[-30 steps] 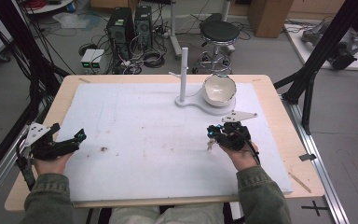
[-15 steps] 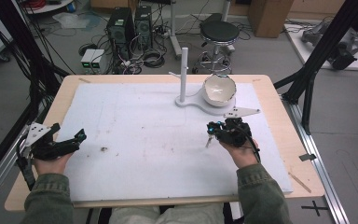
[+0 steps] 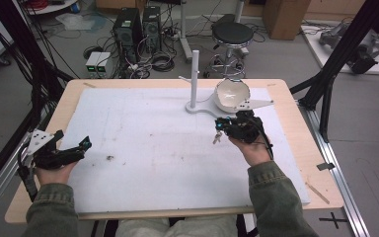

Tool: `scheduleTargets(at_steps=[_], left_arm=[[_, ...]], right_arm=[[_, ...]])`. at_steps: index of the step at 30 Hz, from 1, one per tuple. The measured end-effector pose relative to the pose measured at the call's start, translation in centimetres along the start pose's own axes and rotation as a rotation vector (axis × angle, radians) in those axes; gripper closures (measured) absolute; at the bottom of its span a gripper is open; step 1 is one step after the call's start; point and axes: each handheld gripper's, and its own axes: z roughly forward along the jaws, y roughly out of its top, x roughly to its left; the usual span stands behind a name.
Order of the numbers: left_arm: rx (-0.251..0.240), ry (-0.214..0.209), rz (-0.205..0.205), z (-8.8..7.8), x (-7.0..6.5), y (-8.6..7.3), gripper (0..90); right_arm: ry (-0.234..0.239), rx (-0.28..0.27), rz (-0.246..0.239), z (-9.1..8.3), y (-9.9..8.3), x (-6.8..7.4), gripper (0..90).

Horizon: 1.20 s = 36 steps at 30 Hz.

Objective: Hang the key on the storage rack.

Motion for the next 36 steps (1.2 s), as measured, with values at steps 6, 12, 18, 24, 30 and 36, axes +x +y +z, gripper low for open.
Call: scheduleTargets(at_steps=[6,12,18,24,30,36], left_arm=[[0.0,0.001,0.0,0.0,0.0,0.0,1.7],[0.001,0.002,-0.001,0.0,0.0,0.0,1.8],[-0.001,0.001,-0.001,0.0,0.0,0.0,1.7],[0.0,0.001,-0.001,0.0,0.0,0.0,1.7],[0.0,0.001,-0.002,0.0,0.1,0.0,1.7],[0.0,0.0,-0.001,0.0,0.1,0.0,1.7]], right_arm=[[0.008,-0.002,-0.014,0.1,1.7,0.1,80.5],[0.019,-0.015,-0.019,0.1,3.5,0.2,80.4],[0.049,-0.029,-0.034,0.3,5.1,0.3,80.4],[0.039,-0.014,-0.023,0.8,6.2,-0.1,80.4],[0.039,-0.016,-0.017,1.1,7.3,-0.5,80.4],[0.047,-0.026,-0.017,1.3,8.8,-0.8,80.4]])
